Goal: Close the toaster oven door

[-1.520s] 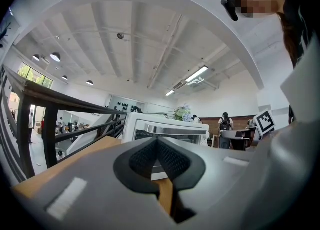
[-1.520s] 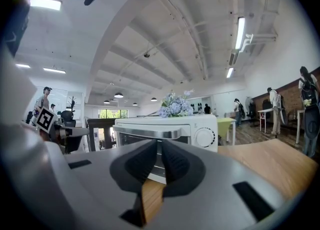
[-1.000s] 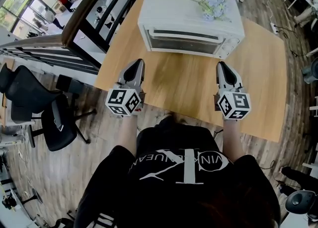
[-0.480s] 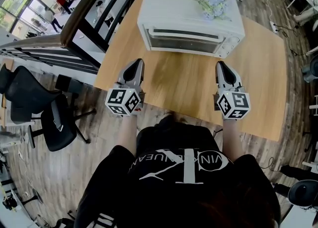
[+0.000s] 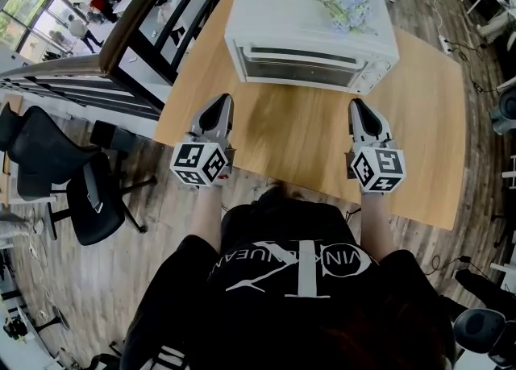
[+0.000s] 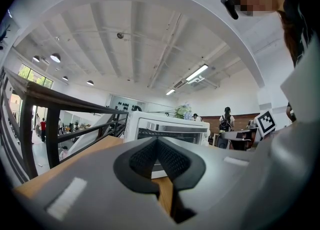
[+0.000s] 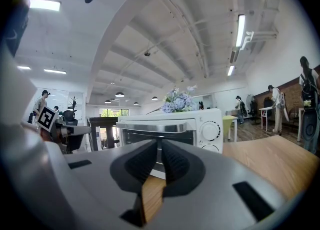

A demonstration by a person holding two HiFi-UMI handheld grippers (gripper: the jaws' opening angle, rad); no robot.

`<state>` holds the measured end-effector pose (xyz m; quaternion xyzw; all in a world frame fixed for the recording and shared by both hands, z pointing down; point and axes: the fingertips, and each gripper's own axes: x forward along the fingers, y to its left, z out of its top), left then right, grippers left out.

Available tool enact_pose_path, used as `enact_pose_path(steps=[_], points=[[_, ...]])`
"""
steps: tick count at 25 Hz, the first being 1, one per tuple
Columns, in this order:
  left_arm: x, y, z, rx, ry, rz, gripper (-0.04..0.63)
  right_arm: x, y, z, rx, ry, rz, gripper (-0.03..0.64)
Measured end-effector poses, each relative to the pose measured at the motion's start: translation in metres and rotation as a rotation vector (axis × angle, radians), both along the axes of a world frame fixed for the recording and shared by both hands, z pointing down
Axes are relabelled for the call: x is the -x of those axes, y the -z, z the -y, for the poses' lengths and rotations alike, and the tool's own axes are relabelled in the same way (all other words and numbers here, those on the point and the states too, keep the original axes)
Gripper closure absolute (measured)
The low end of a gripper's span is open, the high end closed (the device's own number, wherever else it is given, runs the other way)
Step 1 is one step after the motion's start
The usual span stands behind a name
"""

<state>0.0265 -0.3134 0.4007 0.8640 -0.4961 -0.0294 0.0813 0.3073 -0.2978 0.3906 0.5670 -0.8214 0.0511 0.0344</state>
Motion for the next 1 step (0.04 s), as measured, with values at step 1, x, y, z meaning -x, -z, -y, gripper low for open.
enact_pose_path(steps=[1], points=[[0.0004,0.0003,0.0001,0.000,0.000,0.000,0.597,0.0003,0.0001,0.0001,0.000,0.000,0.000,0.581]])
